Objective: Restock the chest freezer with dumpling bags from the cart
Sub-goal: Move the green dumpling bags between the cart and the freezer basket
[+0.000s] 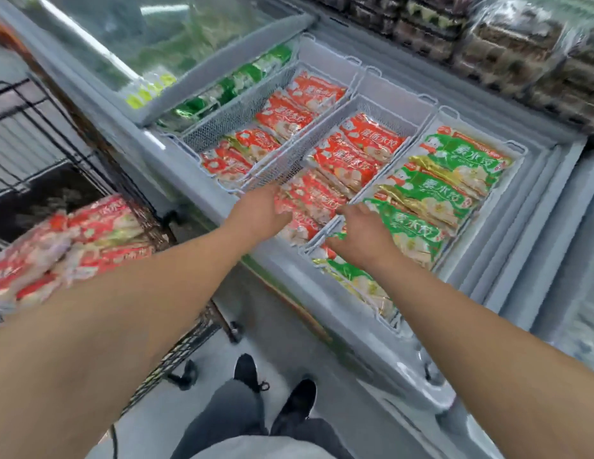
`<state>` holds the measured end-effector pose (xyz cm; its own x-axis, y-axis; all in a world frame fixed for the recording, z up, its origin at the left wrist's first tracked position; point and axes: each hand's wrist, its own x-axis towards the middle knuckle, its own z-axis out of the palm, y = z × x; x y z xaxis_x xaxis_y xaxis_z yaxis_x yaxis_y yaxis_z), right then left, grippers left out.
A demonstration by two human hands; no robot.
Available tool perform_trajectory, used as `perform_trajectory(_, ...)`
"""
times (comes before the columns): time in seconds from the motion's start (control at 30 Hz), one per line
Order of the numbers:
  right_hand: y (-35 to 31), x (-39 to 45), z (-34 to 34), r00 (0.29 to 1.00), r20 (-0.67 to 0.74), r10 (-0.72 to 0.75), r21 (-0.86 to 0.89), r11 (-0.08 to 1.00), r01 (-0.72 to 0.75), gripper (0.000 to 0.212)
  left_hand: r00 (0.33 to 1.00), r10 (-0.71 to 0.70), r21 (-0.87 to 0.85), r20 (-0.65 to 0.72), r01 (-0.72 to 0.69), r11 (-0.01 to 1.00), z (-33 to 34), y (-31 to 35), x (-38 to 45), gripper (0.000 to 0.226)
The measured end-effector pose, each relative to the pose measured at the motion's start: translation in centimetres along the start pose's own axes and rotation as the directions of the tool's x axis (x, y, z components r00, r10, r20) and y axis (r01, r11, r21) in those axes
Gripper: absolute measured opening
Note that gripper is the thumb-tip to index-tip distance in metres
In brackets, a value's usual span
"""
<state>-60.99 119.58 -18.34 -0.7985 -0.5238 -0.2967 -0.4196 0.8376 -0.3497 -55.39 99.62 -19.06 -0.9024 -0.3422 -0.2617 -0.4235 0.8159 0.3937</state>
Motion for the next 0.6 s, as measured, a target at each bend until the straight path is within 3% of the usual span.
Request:
perform_trajectory(0.27, -13.6, 0.3, 6.2, 0.964, 0.138, -0.227, -0.044, 0.971, 0.235, 0.057, 0.957, -0.277, -0.090, -0.089, 0.270, 0.959, -2.6, -14.2, -8.8, 0.059)
perform_trajectory(0.33, -18.2, 0.1, 8.8, 0.942, 0.179, -0.284, -0.041, 0.955, 0.295, 0.057, 0.918, -0.389, -0.155, -0.077, 0.374, 0.914, -3.2, -19.5, -11.8, 0.057)
perform_trajectory(0.6, -29.8, -0.9, 18.1, 0.877, 0.317, -0.360, -0.017, 0.923, 0.384, 0.054, 0.820, -0.572, -0.266, -0.012, 0.549, 0.793, -2.5, -34.5, -19.7, 0.060)
